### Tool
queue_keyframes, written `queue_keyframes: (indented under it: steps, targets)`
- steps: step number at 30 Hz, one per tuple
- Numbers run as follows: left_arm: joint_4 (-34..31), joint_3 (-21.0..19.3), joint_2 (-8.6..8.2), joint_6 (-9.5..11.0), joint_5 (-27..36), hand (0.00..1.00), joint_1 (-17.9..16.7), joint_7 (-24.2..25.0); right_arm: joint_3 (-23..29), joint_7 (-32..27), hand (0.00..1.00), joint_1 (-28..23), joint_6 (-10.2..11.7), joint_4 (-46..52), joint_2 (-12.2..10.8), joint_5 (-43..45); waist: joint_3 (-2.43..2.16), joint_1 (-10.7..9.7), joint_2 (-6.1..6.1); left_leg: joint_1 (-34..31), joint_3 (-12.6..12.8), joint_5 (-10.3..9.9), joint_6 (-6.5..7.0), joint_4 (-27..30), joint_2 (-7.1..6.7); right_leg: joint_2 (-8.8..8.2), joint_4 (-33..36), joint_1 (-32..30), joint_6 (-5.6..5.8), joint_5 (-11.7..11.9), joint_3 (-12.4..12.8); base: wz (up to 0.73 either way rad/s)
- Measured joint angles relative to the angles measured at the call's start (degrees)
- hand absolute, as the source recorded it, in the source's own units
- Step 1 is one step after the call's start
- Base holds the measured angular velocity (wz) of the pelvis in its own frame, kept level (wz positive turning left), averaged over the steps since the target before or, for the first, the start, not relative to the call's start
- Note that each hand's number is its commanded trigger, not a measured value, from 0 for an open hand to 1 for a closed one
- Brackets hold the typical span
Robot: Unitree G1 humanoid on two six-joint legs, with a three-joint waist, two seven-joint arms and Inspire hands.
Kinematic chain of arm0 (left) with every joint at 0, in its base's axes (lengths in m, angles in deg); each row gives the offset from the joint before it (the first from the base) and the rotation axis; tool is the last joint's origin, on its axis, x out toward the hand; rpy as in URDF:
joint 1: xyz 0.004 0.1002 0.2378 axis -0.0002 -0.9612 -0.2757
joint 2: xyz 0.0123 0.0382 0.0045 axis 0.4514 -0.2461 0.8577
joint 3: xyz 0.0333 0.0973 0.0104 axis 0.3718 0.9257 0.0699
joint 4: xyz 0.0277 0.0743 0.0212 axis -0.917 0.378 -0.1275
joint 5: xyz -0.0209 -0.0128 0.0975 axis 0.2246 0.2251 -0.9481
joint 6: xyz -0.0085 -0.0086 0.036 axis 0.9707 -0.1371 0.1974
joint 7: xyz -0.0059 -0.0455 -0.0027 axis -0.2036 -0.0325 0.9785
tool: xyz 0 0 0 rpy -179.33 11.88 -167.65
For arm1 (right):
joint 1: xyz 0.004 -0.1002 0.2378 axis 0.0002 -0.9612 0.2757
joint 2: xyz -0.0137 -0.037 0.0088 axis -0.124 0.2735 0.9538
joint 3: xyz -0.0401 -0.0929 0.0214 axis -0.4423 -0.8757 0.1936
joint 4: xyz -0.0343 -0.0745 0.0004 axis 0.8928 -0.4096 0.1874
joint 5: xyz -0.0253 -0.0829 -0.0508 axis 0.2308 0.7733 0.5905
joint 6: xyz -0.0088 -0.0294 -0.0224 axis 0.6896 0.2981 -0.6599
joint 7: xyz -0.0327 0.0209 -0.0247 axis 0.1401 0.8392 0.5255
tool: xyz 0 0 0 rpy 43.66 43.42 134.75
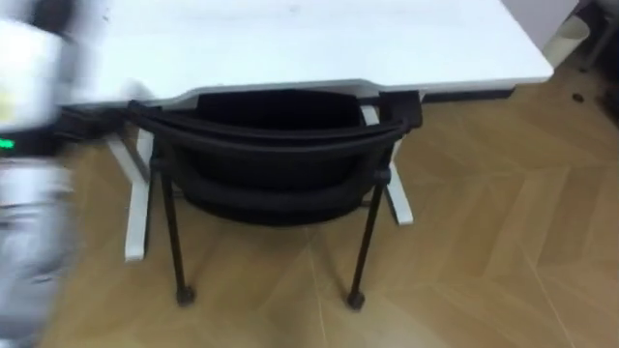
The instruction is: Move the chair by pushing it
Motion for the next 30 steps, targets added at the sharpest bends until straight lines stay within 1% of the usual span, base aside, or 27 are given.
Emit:
queue_keyframes:
  steps: [1,2,3,4,5,6,7,8,9,10,11,12,13,14,15,17,18,20,21,23,24,25,26,27,28,29,30]
  targets:
    - [0.3,-5.3,-0.11,0.1,4.5,0.00,-3.4,-3.2,3.7,-1.3,0.00,-3.1,0.0,0.0,0.0,-6.4,-0.08,-0.6,0.61,1.8,0.5,-0.4,-0.10,-0.5,-0.43,-0.52,0.6,1.0,0.00,-1.1,-0.1,-0.15]
    - [0.3,-8.9,-0.61,0.0,8.3,0.00,-6.8,-5.6,7.8,-2.9,0.00,-7.0,0.0,-0.4,-0.2,-11.5,-0.07,-1.3,0.68,2.9,0.8,-1.0,-0.16,-0.6,-1.14,-1.31,1.2,1.7,-0.22,-3.1,0.0,-0.09]
    - [0.2,-10.4,-1.42,0.0,10.0,0.00,-8.6,-6.7,9.6,-3.6,0.00,-8.6,-0.1,-0.6,-0.4,-14.0,0.08,-1.8,0.74,3.3,0.8,-1.2,-0.18,-0.5,-1.28,-1.50,1.8,1.7,-0.17,-3.7,0.0,0.00]
    - [0.2,-12.6,-3.07,0.0,13.1,0.00,-11.3,-8.8,12.5,-4.8,0.00,-11.7,-0.1,-0.7,-1.4,-19.9,0.18,-2.4,0.60,3.5,1.0,-1.2,-0.23,-0.4,-1.65,-1.85,3.5,1.1,0.07,-5.3,0.3,-0.03]
    - [0.4,-14.1,-4.87,0.0,15.9,0.00,-13.1,-10.5,14.8,-5.8,0.00,-14.5,-0.2,-0.9,-2.7,-25.5,0.24,-2.5,0.46,3.3,1.0,-1.2,-0.39,-0.2,-1.64,-1.83,4.3,0.4,0.18,-6.0,0.4,-0.05]
    - [0.9,-14.4,-5.47,0.0,17.4,0.00,-13.7,-11.3,15.4,-6.1,0.00,-15.8,-0.1,-1.9,-3.6,-27.7,0.32,-2.5,0.36,3.1,1.0,-1.2,-0.45,-0.1,-1.69,-1.69,4.3,0.3,-0.13,-6.1,0.4,-0.07]
    - [2.3,-14.8,-6.30,-0.1,20.4,0.00,-15.1,-12.2,15.6,-6.1,0.00,-18.5,-0.3,-4.4,-5.6,-31.4,0.64,-2.5,0.10,2.8,0.9,-1.1,-0.74,-0.1,-1.49,-1.42,4.2,0.0,-0.40,-6.0,0.4,-0.07]
    - [4.7,-14.3,-7.05,0.1,25.0,0.00,-16.7,-12.5,14.1,-5.5,0.00,-21.4,-0.8,-7.7,-7.5,-37.6,0.72,-2.4,-0.61,2.9,0.6,-0.9,-1.01,-0.5,-1.48,-1.25,4.2,-0.1,-0.58,-5.8,0.4,-0.07]
    - [6.4,-13.8,-7.26,0.0,27.9,0.00,-17.4,-12.4,13.2,-5.0,0.00,-22.9,-1.2,-9.5,-8.4,-41.3,0.75,-2.3,-0.80,2.9,0.4,-0.8,-1.08,-0.7,-1.44,-1.12,4.0,-0.1,-0.69,-5.7,0.4,-0.07]
    - [11.6,-11.9,-7.55,-0.3,33.6,0.00,-18.7,-12.2,11.5,-3.6,0.00,-25.5,-2.1,-13.3,-10.6,-49.1,0.83,-1.9,-1.07,2.9,0.2,-0.7,-1.19,-1.0,-1.20,-0.99,3.7,-0.1,-0.71,-5.3,0.4,-0.03]
    - [17.1,-10.0,-8.40,-0.9,39.7,0.00,-19.6,-11.6,9.8,-1.6,0.00,-26.9,-2.7,-18.0,-13.2,-56.9,0.85,-1.8,-1.11,2.7,0.2,-0.8,-1.20,-1.0,-0.82,-0.77,3.1,0.1,-0.81,-5.1,0.4,0.00]
    - [20.1,-9.2,-8.95,-1.4,42.9,0.00,-19.9,-11.2,9.2,-0.6,0.00,-27.0,-3.2,-21.3,-14.5,-60.9,0.84,-1.9,-1.09,2.5,0.2,-0.8,-1.20,-1.0,-0.73,-0.63,2.6,0.1,-0.92,-5.0,0.4,0.05]
    - [26.5,-7.4,-9.83,-2.1,48.6,0.00,-19.9,-10.3,8.3,1.3,0.00,-27.0,-4.0,-28.1,-16.8,-67.5,0.76,-2.0,-0.99,2.2,-0.1,-0.8,-1.20,-1.0,-0.76,-0.60,2.1,0.2,-0.92,-5.0,0.2,0.10]
    - [32.1,-6.4,-11.22,-3.0,53.4,0.00,-20.1,-8.9,7.9,3.0,0.00,-27.0,-4.7,-33.8,-19.5,-72.6,0.65,-1.9,-0.79,2.0,-0.3,-0.9,-1.18,-1.1,-0.85,-0.63,1.8,0.1,-0.83,-4.9,0.0,0.10]
    - [34.5,-6.4,-12.15,-3.3,55.1,0.00,-20.2,-8.3,7.9,3.8,0.00,-27.0,-4.8,-36.2,-20.9,-74.7,0.62,-1.9,-0.73,2.0,-0.3,-1.0,-1.17,-1.1,-0.91,-0.67,1.8,0.1,-0.83,-4.9,0.0,0.06]
    - [41.2,-6.2,-15.32,-4.3,59.6,0.00,-21.4,-5.2,7.6,6.8,0.00,-26.9,-5.1,-46.2,-25.4,-77.2,0.34,-1.8,-0.23,1.7,-0.5,-1.5,-1.15,-1.0,-0.99,-0.67,1.6,0.2,-1.01,-4.9,0.1,0.00]
    - [42.4,-6.2,-15.81,-4.3,59.9,0.00,-21.7,-4.2,7.6,7.6,0.00,-26.9,-5.1,-48.1,-26.1,-77.2,0.31,-1.8,-0.14,1.6,-0.5,-1.6,-1.14,-1.0,-1.01,-0.67,1.6,0.2,-1.06,-4.9,0.1,0.00]
    - [49.4,-6.2,-16.49,-4.3,59.8,0.00,-22.1,0.3,5.4,12.2,0.00,-26.8,-5.3,-57.2,-26.7,-75.0,0.02,-2.0,0.50,1.6,-0.6,-1.9,-1.17,-1.0,-0.96,-0.65,0.8,0.5,-1.18,-4.8,-0.1,0.00]
    - [50.8,-6.2,-16.82,-4.3,59.7,0.00,-22.2,1.5,4.8,13.6,0.00,-26.8,-5.6,-59.0,-26.8,-73.5,0.05,-2.1,0.67,1.7,-0.6,-2.0,-1.16,-1.1,-0.97,-0.66,0.8,0.6,-1.18,-4.8,-0.1,0.00]
    - [57.3,-3.5,-17.15,-4.7,59.2,0.00,-22.1,6.7,0.6,20.8,0.00,-26.6,-6.4,-66.8,-26.7,-69.9,0.02,-2.4,1.18,2.9,-0.8,-2.3,-1.20,-1.5,-1.03,-0.89,0.2,2.1,-1.18,-4.8,-0.8,0.04]
    - [59.0,-2.6,-17.27,-5.1,59.2,0.00,-22.1,8.2,-0.1,22.6,0.00,-26.5,-7.0,-68.6,-26.7,-69.3,-0.05,-2.5,1.30,3.4,-0.9,-2.4,-1.22,-1.6,-1.01,-0.89,-0.2,2.9,-1.18,-4.8,-1.1,0.03]
    - [62.1,-0.8,-17.81,-6.4,58.1,0.00,-22.1,11.2,-1.9,25.4,0.00,-26.1,-8.6,-71.6,-26.7,-66.8,-0.17,-2.3,1.50,4.5,-0.8,-2.5,-1.30,-2.0,-1.01,-0.92,-0.6,3.9,-1.18,-4.8,-1.1,0.00]
    - [65.6,2.2,-18.39,-7.8,56.3,0.00,-22.1,14.0,-5.1,27.9,0.00,-25.2,-9.9,-73.9,-26.7,-64.2,-0.10,-2.4,1.83,5.1,-0.8,-2.6,-1.35,-2.2,-0.95,-0.85,-1.0,4.5,-1.24,-4.7,-1.0,-0.07]
    - [67.0,3.8,-18.55,-8.7,55.6,0.00,-22.0,15.5,-6.7,29.1,0.00,-24.4,-10.7,-74.8,-26.7,-62.8,-0.10,-2.4,1.92,5.4,-0.8,-2.6,-1.35,-2.3,-0.95,-0.84,-1.1,4.7,-1.24,-4.7,-1.0,0.00]
    - [68.9,6.7,-18.98,-10.7,55.3,0.00,-22.0,18.5,-10.1,31.6,0.00,-23.4,-12.8,-75.5,-26.8,-61.0,-0.07,-2.5,2.00,5.6,-0.8,-2.6,-1.35,-2.4,-0.91,-0.81,-1.2,5.0,-1.24,-4.7,-1.1,0.06]
    - [70.1,8.3,-19.48,-12.7,55.0,0.00,-21.7,21.6,-12.3,34.4,0.00,-22.2,-14.3,-75.8,-26.8,-59.3,-0.01,-2.8,2.09,5.9,-0.8,-2.6,-1.34,-2.4,-0.86,-0.77,-1.4,5.4,-1.29,-4.7,-1.4,0.08]
    - [71.0,9.4,-19.56,-13.4,54.4,0.00,-21.5,23.1,-13.1,35.6,0.00,-21.5,-14.7,-75.9,-26.7,-58.5,0.01,-2.7,2.12,6.0,-0.9,-2.6,-1.32,-2.4,-0.84,-0.71,-1.6,5.6,-1.30,-4.7,-1.4,0.08]
